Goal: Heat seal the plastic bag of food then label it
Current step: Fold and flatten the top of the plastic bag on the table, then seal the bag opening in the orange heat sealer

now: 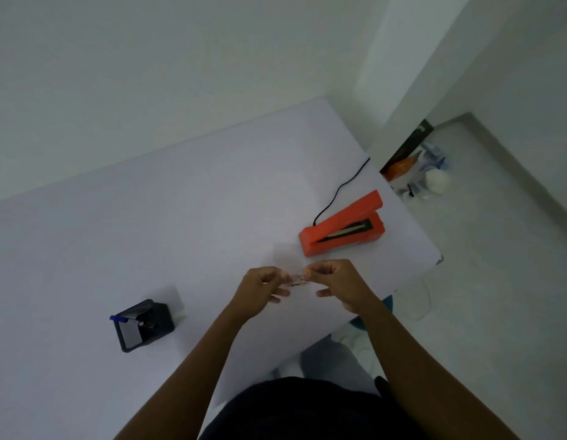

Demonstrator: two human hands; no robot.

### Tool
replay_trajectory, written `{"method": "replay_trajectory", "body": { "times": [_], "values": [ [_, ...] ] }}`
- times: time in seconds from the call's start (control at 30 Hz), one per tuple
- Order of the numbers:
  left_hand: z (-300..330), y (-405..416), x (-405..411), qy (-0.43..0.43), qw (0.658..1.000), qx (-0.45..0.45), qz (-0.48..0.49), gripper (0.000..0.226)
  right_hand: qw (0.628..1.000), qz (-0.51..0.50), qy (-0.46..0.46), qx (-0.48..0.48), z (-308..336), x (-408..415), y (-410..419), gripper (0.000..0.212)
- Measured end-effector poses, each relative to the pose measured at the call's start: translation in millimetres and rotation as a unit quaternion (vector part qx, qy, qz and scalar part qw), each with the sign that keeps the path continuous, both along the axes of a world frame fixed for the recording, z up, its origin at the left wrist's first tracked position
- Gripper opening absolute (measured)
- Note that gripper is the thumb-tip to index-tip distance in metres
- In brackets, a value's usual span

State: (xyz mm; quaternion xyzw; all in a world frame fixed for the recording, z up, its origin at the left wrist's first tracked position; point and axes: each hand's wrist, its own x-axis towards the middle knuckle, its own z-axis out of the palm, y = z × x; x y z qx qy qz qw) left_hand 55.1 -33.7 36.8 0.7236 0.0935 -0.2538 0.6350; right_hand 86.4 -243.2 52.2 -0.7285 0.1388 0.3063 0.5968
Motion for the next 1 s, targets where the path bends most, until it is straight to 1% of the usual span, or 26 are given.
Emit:
{"method": "replay_trajectory", "body": {
  "times": [0.17, 0.3, 0.43, 0.53, 0.63, 0.77, 0.9, 1.0],
  "values": [
    [-3.9, -46.3, 23.9, -0.010, 1.000, -0.004, 0.011, 0.025, 0.999, -0.024, -0.015, 0.037, 6.9, 18.8, -45.7, 0.012],
    [-5.0, -89.5, 34.5, -0.015, 1.000, -0.006, 0.011, 0.024, 0.999, 0.003, -0.042, 0.021, -2.3, 31.7, -97.2, 0.020],
    [-6.2, -132.0, 44.5, -0.035, 0.999, 0.003, 0.011, 0.026, 0.998, 0.035, -0.051, 0.029, -9.2, 50.6, -142.6, 0.019],
    [-3.6, -160.5, 51.4, -0.071, 0.996, 0.006, 0.045, 0.025, 0.996, 0.040, -0.061, 0.048, -9.1, 67.7, -165.7, 0.019],
    [-5.9, -181.7, 55.6, -0.086, 0.993, 0.039, 0.077, 0.021, 0.995, 0.043, -0.049, 0.079, -15.0, 80.2, -180.4, 0.024],
    [-21.3, -195.0, 52.9, -0.042, 0.992, 0.065, 0.105, 0.019, 0.993, 0.065, -0.029, 0.093, -31.6, 82.9, -189.3, 0.027],
    [-34.1, -198.6, 46.4, -0.003, 0.988, 0.078, 0.133, 0.019, 0.993, 0.083, -0.019, 0.081, -45.2, 82.3, -193.2, 0.020],
    [-38.8, -198.3, 46.2, 0.018, 0.983, 0.090, 0.161, 0.018, 0.994, 0.077, -0.008, 0.077, -50.5, 85.8, -188.5, 0.020]
  ]
}}
